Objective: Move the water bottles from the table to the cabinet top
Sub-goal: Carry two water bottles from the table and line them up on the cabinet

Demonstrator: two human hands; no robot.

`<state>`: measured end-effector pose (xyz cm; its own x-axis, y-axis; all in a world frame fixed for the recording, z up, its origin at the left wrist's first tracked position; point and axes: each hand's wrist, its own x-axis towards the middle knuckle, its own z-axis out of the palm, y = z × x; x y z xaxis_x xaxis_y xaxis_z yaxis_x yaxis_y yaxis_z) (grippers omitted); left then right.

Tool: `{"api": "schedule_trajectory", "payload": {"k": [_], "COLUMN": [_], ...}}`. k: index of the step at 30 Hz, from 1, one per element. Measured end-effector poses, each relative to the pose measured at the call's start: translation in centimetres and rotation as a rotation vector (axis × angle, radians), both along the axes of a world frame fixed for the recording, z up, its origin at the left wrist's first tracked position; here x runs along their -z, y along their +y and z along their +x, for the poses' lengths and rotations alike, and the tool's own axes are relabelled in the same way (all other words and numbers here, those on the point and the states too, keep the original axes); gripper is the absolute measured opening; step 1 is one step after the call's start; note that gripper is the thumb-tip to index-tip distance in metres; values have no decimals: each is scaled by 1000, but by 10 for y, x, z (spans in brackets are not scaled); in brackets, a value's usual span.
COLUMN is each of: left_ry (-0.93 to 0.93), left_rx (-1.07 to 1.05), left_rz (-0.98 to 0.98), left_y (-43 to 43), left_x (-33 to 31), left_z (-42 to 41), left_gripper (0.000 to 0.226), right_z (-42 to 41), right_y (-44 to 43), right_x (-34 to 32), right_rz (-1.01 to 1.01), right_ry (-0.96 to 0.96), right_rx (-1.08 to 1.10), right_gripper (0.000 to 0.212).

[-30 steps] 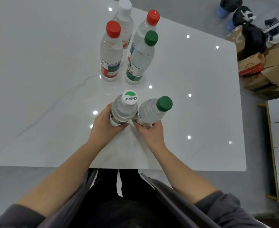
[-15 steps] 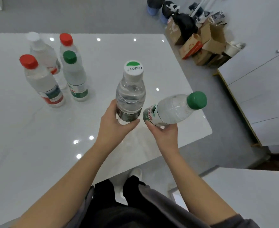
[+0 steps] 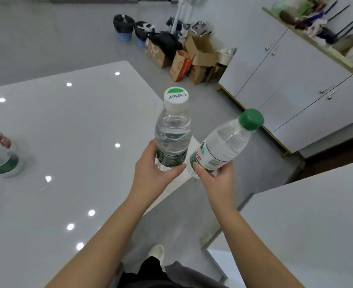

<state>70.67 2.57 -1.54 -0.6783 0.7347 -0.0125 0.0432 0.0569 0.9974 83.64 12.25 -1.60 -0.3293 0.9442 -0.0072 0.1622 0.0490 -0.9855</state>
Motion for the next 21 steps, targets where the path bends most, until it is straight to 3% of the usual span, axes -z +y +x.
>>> {"api": "schedule_trajectory", "payload": {"k": [5, 21], "left_ry": [29, 121], "left_rx": [74, 372], "left_rz": [40, 92], "left_y": [62, 254], "left_x": [-19, -66], "left_z": [39, 113], "left_gripper": [50, 50], "right_z": [50, 151], "right_y": [47, 185], "right_x": [-19, -64], "right_rz": [80, 132], "right_ry": [-8, 42], "right_rx": [97, 429], "right_gripper": [52, 59]}}
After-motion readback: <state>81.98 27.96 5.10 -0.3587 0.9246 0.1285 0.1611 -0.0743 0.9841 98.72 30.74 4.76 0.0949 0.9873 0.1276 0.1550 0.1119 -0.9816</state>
